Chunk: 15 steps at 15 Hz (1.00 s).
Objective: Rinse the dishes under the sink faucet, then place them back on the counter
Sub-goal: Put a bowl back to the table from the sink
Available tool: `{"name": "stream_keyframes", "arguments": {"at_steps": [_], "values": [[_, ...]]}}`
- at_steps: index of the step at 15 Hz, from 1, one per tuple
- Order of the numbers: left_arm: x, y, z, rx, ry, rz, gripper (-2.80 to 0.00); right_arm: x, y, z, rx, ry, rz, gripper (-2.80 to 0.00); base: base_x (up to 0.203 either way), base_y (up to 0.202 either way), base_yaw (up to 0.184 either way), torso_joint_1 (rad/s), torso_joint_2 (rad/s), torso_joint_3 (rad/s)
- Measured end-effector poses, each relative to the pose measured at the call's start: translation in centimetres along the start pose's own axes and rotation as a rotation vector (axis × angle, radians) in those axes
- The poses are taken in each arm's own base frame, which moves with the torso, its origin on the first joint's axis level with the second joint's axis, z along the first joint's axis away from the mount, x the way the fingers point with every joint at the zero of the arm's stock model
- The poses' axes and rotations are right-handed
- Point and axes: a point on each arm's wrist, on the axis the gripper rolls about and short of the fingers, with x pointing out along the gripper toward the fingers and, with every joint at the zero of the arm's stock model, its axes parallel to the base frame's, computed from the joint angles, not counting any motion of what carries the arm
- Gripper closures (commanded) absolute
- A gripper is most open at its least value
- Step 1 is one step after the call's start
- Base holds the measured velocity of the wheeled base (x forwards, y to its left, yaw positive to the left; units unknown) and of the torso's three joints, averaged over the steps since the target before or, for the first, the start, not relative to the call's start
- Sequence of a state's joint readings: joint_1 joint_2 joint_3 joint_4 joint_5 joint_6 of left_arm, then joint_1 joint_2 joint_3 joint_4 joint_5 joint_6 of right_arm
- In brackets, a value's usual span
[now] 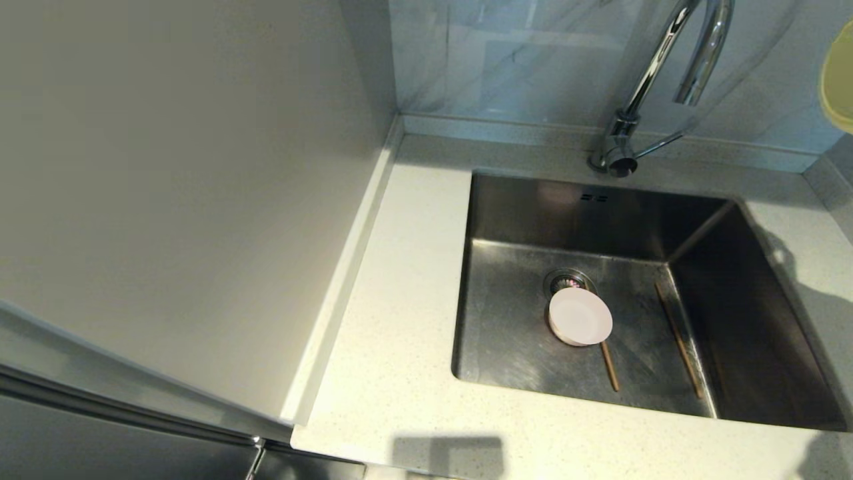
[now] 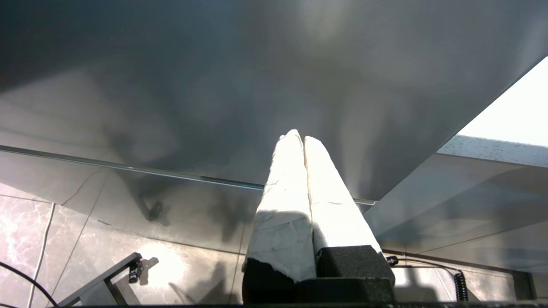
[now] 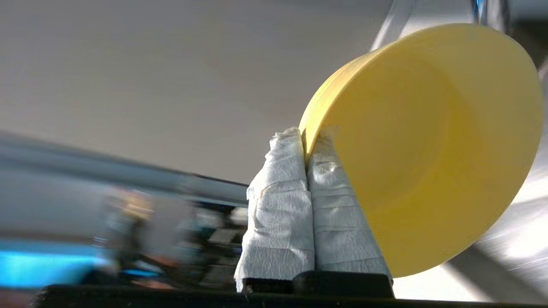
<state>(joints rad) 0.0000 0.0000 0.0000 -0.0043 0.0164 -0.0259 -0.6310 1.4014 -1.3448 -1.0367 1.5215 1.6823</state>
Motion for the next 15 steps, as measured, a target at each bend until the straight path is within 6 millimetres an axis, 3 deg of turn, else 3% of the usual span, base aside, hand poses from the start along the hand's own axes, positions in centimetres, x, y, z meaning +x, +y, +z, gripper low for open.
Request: {"name": "stream_keyframes", "arguments": {"at_steps": [1, 3, 5, 6, 8, 11, 13, 15], "values": [[0.0, 0.0, 0.0, 0.000, 0.000, 0.000, 0.00, -0.2, 0.8, -0.3, -0.061, -0.005, -0.003, 0.00, 0.000, 0.000, 0.000, 0.000, 0.00, 0.000], [0.0, 0.0, 0.0, 0.000, 0.000, 0.000, 0.00, -0.1, 2.9, 0.1, 0.003, -0.003, 0.003, 0.00, 0.000, 0.000, 0.000, 0.000, 0.00, 0.000], [0.0, 0.0, 0.0, 0.000, 0.000, 0.000, 0.00, 0.7, 4.7, 1.3, 0.235, 0.034, 0.037, 0.00, 0.000, 0.000, 0.000, 0.000, 0.00, 0.000], [0.0, 0.0, 0.0, 0.000, 0.000, 0.000, 0.00, 1.6, 4.4, 1.9, 0.450, 0.076, 0.060, 0.00, 0.000, 0.000, 0.000, 0.000, 0.00, 0.000], [0.0, 0.0, 0.0, 0.000, 0.000, 0.000, 0.00, 3.5, 0.9, 2.0, 0.975, 0.171, 0.058, 0.00, 0.000, 0.000, 0.000, 0.000, 0.00, 0.000], [0.0, 0.0, 0.0, 0.000, 0.000, 0.000, 0.00, 4.9, -5.9, -0.2, 1.615, 0.223, -0.023, 0.00, 0.000, 0.000, 0.000, 0.000, 0.00, 0.000], [0.0, 0.0, 0.0, 0.001, 0.000, 0.000, 0.00, 4.6, -8.6, -1.4, 1.842, 0.202, -0.060, 0.00, 0.000, 0.000, 0.000, 0.000, 0.00, 0.000], [0.0, 0.0, 0.0, 0.001, 0.000, 0.000, 0.00, 4.5, -9.4, -1.2, 1.916, 0.186, -0.069, 0.00, 0.000, 0.000, 0.000, 0.000, 0.00, 0.000]]}}
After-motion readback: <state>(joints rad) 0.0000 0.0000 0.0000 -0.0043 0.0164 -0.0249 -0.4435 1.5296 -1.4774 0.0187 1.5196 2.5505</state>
